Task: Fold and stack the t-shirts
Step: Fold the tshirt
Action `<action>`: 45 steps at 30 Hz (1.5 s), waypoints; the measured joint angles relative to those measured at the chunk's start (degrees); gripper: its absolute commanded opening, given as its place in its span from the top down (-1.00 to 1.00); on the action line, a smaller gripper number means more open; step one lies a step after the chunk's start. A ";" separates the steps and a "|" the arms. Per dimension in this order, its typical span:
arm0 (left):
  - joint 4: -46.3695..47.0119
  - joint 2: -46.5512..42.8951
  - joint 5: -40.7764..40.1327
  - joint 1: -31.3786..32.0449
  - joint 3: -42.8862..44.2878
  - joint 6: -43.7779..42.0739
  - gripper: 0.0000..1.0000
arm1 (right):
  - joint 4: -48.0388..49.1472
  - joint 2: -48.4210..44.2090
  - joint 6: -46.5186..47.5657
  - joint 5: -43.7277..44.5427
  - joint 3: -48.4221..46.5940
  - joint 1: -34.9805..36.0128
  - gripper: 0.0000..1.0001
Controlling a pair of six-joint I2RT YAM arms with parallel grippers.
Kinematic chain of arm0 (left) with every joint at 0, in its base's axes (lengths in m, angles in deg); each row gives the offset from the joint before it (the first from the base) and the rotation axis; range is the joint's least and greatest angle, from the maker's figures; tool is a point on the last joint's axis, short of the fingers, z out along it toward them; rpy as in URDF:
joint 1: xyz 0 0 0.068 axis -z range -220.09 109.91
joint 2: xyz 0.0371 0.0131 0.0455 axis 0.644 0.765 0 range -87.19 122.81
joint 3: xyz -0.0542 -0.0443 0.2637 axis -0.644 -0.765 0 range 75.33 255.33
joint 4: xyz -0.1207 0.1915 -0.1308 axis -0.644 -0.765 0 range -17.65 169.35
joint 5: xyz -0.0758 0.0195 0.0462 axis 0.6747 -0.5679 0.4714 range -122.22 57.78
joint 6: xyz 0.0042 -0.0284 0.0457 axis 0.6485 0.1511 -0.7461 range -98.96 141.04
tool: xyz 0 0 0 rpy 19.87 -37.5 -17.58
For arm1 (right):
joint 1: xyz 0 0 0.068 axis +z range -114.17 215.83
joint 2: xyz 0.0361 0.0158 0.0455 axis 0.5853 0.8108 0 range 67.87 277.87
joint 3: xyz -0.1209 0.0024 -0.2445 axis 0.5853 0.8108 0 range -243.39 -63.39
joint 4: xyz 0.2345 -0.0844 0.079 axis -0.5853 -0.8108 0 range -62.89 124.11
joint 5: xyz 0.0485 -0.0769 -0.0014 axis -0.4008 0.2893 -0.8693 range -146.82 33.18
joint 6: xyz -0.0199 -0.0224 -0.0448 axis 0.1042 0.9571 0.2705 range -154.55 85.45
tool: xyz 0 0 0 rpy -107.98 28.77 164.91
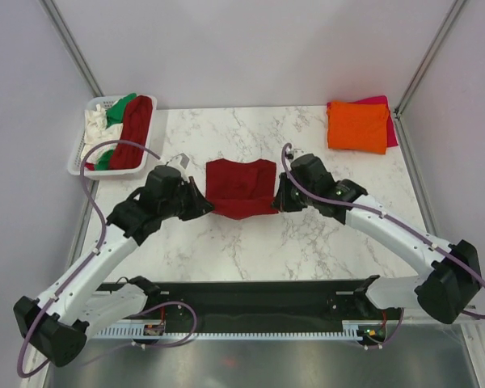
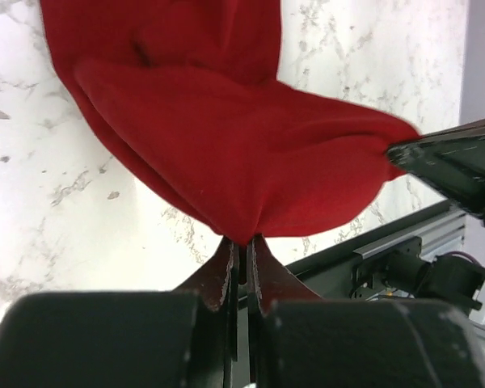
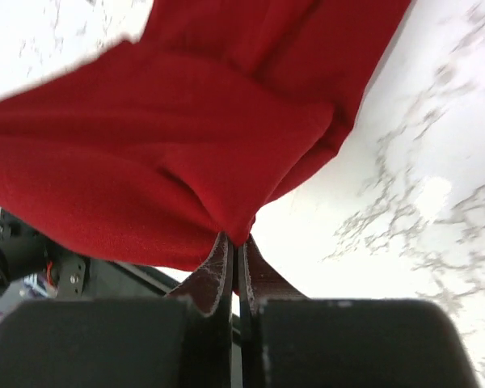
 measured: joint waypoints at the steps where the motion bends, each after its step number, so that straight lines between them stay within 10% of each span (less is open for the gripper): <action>1: -1.49 1.38 -0.68 0.00 2.12 -0.09 0.95 | -0.59 0.76 0.17 1.09 -1.88 -0.07 1.00; 20: -7.58 39.23 -1.66 -8.39 34.38 -5.03 0.91 | -5.20 30.08 5.68 4.61 -28.11 -10.08 0.96; 21: -7.98 41.55 -1.31 -9.09 36.09 -5.25 0.91 | -5.57 32.09 5.86 4.52 -30.18 -10.64 0.88; 23: -8.13 47.21 -0.92 -10.43 40.28 -5.62 0.88 | -5.79 36.76 5.92 3.96 -34.73 -11.69 -0.16; 25: -8.76 54.36 -0.09 -12.24 46.05 -6.25 0.32 | -7.52 43.76 5.86 3.63 -41.97 -13.18 -0.83; 28: -11.82 68.85 1.25 -15.52 60.65 -7.21 -0.37 | -11.28 56.78 5.99 4.13 -58.86 -15.89 -0.96; 32: -15.87 83.84 1.90 -18.93 78.36 -7.19 -0.50 | -14.93 65.85 5.79 6.43 -72.61 -19.89 -0.96; 45: -17.14 55.74 -4.07 -15.87 51.25 -10.25 -0.42 | 0.24 37.99 6.27 -7.85 -30.53 -20.46 -0.96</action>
